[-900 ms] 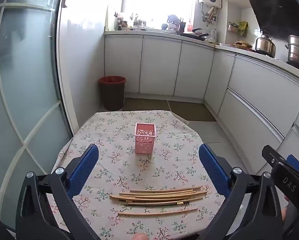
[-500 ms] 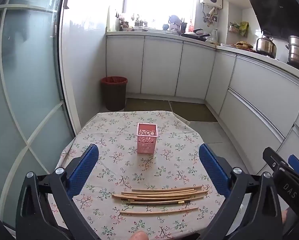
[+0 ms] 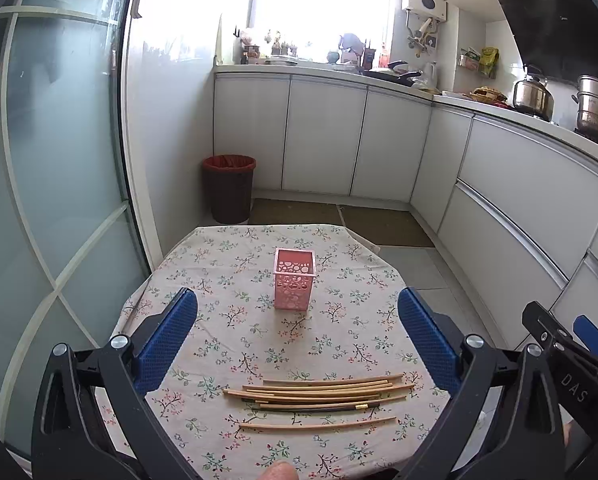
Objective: Organize utensils
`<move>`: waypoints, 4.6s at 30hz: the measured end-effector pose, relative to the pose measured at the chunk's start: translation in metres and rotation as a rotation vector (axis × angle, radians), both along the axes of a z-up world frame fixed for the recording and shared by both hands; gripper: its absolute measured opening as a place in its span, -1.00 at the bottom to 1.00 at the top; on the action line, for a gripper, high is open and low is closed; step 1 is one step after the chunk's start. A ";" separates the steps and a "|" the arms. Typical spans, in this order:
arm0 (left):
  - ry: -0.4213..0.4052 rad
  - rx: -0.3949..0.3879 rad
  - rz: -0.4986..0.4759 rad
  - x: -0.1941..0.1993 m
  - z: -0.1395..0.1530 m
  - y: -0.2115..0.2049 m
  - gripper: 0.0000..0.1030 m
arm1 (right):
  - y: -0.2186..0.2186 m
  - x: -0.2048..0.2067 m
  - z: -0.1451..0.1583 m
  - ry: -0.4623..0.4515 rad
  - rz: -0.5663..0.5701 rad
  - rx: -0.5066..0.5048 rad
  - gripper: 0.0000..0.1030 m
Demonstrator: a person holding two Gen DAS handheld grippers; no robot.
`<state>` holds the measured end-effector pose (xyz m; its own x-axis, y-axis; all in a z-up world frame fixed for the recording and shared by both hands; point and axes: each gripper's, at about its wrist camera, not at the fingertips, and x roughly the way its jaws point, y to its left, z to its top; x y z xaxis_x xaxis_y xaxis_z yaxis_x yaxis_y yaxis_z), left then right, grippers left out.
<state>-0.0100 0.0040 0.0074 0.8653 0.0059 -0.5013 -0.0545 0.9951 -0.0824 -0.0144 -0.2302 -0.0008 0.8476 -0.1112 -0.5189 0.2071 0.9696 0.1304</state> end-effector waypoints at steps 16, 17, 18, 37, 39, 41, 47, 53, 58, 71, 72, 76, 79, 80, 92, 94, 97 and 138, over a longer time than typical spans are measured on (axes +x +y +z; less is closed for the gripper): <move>0.017 -0.014 0.011 0.003 -0.003 0.001 0.86 | 0.000 0.003 -0.004 0.021 -0.005 0.010 0.87; 0.019 -0.016 0.010 0.004 -0.003 0.001 0.86 | 0.000 0.003 -0.004 0.022 -0.004 0.012 0.87; 0.019 -0.015 0.010 0.003 -0.004 0.001 0.86 | 0.000 0.004 -0.004 0.024 -0.003 0.012 0.87; 0.025 -0.014 0.008 0.003 -0.007 0.001 0.86 | -0.001 0.005 -0.007 0.031 -0.005 0.021 0.87; 0.025 -0.013 0.010 0.003 -0.007 0.002 0.86 | -0.001 0.005 -0.008 0.032 -0.006 0.025 0.87; 0.024 -0.015 0.009 0.003 -0.007 0.002 0.86 | -0.001 0.004 -0.009 0.032 -0.007 0.025 0.87; 0.027 -0.016 0.010 0.004 -0.007 0.002 0.86 | -0.001 0.004 -0.009 0.030 -0.007 0.023 0.88; 0.027 -0.016 0.013 0.003 -0.007 0.002 0.86 | 0.000 0.003 -0.009 0.032 -0.006 0.024 0.87; 0.032 -0.016 0.014 0.002 -0.009 0.002 0.86 | 0.001 0.003 -0.010 0.033 -0.006 0.023 0.87; 0.073 0.005 0.004 0.015 -0.018 -0.004 0.86 | -0.005 0.011 -0.017 0.060 -0.011 0.045 0.87; 0.095 0.019 -0.010 0.021 -0.022 -0.008 0.86 | -0.009 0.014 -0.021 0.068 -0.010 0.063 0.87; 0.262 0.132 -0.155 0.062 -0.054 -0.033 0.86 | -0.050 0.038 -0.046 0.137 0.040 0.320 0.88; 0.417 0.221 -0.314 0.097 -0.090 -0.057 0.86 | -0.086 0.062 -0.083 0.232 0.092 0.595 0.87; 0.469 0.251 -0.367 0.108 -0.104 -0.065 0.86 | -0.098 0.069 -0.098 0.259 0.098 0.677 0.87; 0.803 0.464 -0.791 0.185 -0.225 -0.165 0.65 | -0.146 0.105 -0.160 0.330 -0.026 0.619 0.87; 0.812 0.512 -0.832 0.187 -0.235 -0.175 0.59 | -0.150 0.107 -0.165 0.340 -0.040 0.632 0.87; 0.825 0.544 -0.879 0.191 -0.244 -0.183 0.56 | -0.155 0.109 -0.172 0.356 -0.066 0.648 0.87; 0.310 0.198 -0.556 0.180 -0.110 -0.021 -0.87 | -0.051 0.188 -0.268 0.892 -0.333 0.687 -0.26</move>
